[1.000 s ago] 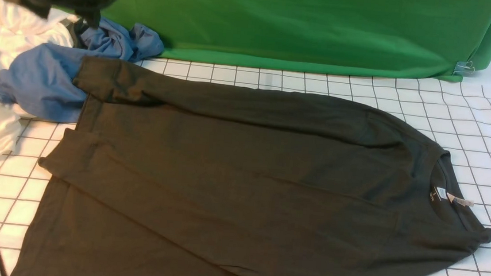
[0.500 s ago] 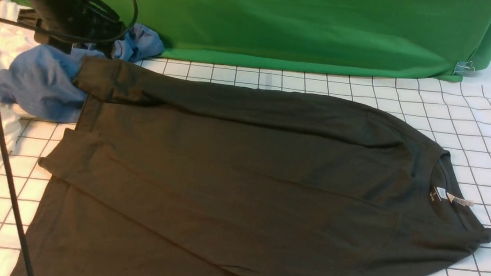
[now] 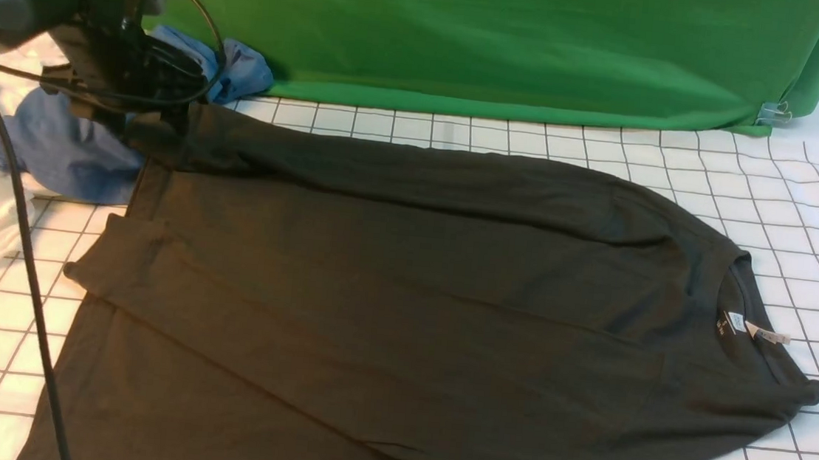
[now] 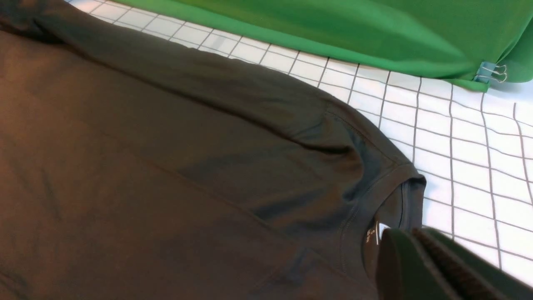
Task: Fold a long-sleeved shirt over a white checkered tablecloth.
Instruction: 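Grab the top left corner of the dark shirt with the left gripper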
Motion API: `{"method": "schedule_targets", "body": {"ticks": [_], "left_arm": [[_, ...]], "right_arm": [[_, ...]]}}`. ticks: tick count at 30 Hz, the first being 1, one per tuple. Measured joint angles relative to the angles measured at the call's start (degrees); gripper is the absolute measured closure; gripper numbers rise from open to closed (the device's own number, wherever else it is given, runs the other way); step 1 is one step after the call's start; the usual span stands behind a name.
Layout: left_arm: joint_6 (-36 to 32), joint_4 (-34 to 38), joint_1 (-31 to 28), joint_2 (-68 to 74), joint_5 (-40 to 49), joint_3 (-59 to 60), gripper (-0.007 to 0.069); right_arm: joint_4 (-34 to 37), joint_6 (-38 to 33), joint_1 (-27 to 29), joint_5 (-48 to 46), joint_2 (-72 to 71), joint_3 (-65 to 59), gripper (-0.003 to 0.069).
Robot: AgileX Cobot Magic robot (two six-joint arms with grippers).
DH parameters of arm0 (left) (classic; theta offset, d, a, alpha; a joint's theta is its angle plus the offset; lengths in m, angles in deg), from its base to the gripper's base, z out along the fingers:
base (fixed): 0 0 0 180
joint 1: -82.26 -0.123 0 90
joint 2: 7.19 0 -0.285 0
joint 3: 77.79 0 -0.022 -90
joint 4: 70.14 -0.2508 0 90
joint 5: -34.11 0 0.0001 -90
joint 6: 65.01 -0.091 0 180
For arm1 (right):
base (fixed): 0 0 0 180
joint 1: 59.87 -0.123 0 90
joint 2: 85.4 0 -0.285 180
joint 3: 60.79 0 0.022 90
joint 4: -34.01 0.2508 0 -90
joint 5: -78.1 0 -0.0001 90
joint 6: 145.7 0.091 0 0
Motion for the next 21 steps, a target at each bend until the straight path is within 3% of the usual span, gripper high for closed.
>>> {"method": "schedule_targets", "body": {"ticks": [3,11,21], "left_arm": [[0.09,-0.31,0.00,0.36,-0.49,-0.06,0.0251],[-0.50,-0.36,0.00,0.24,-1.20,-0.15,0.0623],[-4.34,-1.57,0.00,-4.83,0.24,-2.85,0.0659]], "right_arm": [[0.00,0.00,0.00,-0.05,0.00,0.00,0.0587],[0.06,0.05,0.00,-0.46,0.00,0.00,0.0587],[0.06,0.05,0.00,-0.46,0.00,0.00,0.0587]]}}
